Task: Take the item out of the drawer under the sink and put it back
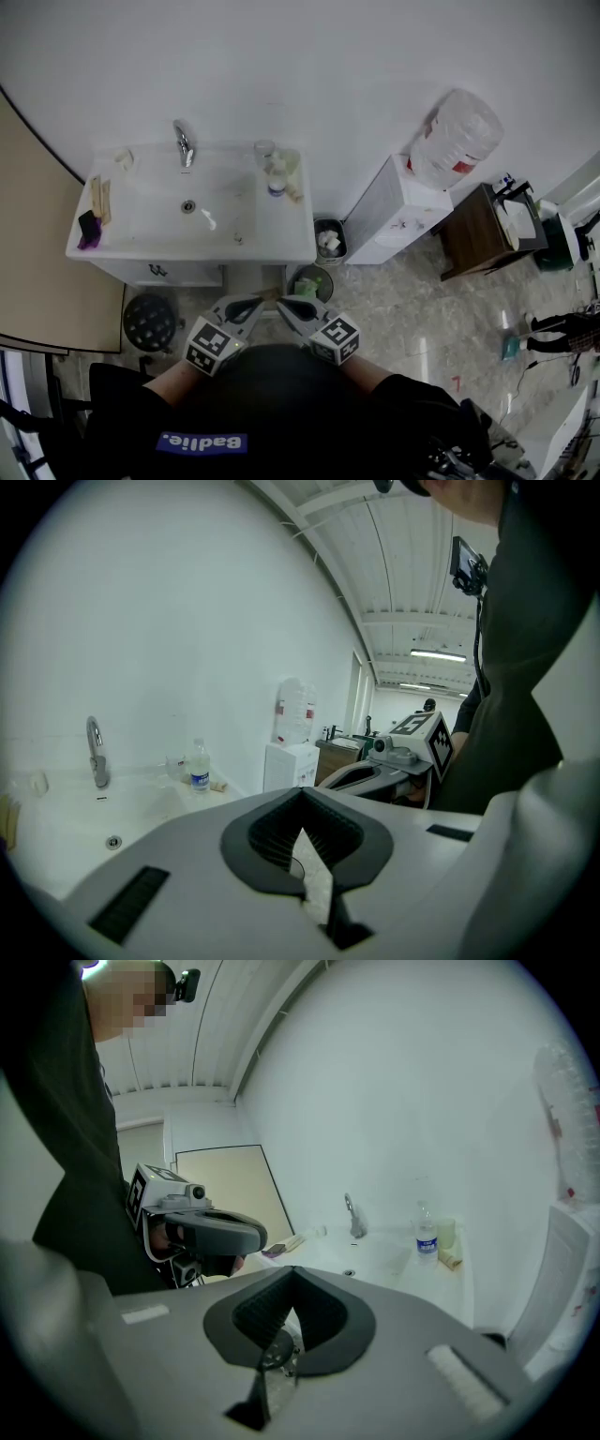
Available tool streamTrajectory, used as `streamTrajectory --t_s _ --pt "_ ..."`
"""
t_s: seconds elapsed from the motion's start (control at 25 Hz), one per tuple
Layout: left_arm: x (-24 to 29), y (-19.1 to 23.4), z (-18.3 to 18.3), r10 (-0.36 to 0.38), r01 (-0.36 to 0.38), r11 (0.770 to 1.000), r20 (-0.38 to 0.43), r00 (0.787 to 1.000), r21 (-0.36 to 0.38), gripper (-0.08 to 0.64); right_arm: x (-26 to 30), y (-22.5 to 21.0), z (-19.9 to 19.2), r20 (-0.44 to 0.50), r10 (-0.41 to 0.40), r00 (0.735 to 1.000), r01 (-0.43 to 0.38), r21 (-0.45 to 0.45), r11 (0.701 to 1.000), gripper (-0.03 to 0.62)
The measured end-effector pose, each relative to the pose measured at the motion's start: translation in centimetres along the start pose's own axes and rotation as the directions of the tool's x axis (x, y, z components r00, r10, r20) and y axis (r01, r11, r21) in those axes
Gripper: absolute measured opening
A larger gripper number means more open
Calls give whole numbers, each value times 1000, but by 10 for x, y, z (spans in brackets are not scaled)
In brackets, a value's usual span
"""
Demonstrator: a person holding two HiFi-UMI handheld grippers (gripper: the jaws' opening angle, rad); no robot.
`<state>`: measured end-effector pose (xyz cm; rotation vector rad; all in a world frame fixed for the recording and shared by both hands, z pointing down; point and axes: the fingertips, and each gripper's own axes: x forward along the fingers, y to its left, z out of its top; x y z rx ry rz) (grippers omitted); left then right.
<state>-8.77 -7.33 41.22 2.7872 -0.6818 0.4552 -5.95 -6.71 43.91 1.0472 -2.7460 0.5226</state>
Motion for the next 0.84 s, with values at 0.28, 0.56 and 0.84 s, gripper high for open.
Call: streamTrajectory --t_s 0.28,0.56,0.84 --pt "1 1 3 -3 3 1000 -1 1000 9 6 -1 -2 2 -7 0 1000 0 -4 1000 2" --pt "1 -2 6 -14 14 1000 -8 1000 24 6 -3 -2 4 -14 -1 1000 1 -9 1000 2" --pt "-2 -14 5 -20 21 1000 -15 1000 16 6 -13 4 -1 -27 -2 1000 2 -3 1000 2"
